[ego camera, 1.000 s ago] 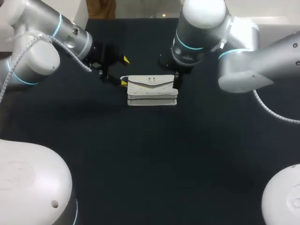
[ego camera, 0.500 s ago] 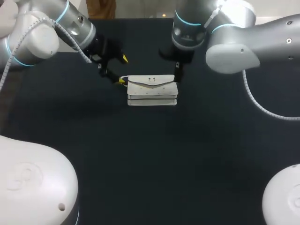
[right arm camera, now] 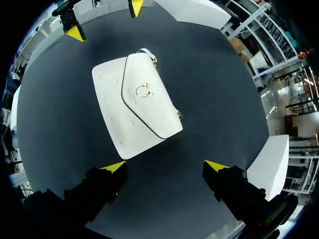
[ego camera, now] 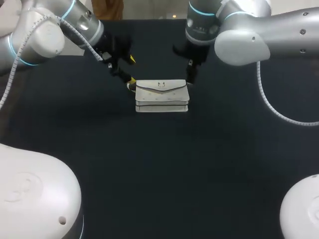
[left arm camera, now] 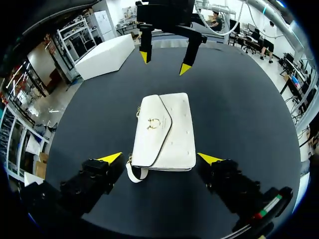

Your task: Pick up the bag, open it, inspect its contents, close it, and place it on the opposite side

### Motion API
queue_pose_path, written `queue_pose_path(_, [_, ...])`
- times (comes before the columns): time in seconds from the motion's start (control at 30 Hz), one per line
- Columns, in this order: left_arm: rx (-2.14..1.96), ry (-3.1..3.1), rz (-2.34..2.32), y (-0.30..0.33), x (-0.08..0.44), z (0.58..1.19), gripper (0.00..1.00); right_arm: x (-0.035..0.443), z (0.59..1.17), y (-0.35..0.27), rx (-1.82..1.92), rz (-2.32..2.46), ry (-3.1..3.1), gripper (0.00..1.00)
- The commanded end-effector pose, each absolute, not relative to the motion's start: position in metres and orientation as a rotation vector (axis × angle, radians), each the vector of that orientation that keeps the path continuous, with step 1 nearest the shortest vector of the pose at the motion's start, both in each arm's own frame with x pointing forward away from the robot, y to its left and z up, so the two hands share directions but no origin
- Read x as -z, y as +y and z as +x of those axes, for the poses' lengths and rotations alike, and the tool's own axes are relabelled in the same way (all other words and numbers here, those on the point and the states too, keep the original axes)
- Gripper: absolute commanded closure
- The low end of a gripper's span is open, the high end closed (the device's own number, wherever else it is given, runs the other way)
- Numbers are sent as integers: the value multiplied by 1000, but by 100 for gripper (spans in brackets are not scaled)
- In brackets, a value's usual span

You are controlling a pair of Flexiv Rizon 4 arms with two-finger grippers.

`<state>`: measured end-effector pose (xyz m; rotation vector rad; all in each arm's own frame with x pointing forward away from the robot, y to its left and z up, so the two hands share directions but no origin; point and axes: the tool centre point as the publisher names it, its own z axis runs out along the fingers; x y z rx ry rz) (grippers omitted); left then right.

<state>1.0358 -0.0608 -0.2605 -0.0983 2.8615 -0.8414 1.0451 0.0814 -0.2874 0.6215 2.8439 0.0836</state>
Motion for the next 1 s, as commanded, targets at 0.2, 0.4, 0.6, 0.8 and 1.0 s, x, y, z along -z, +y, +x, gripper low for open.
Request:
queue_pose_path(0.2, [780,2795,-1306,-60,244,1030,0,280,1067,68,-103,1606,2937,0])
queue_pose_path(0.4, [957,2549,-1833,-49,251,1022,0,291,1054,54,-330,2037,2710,0])
queue_pose_path(0.6, [1097,2350,-1993,-52,255,1011,0,304,1043,54,-476,2215,2529,0])
queue_pose_path(0.8, [1261,2191,-2140,-48,259,1009,0,308,1040,54,-550,2316,2392,0])
queue_pose_path(1.0, [1342,2121,-2292,-43,268,1023,0,310,1045,58,-544,2403,2310,0])
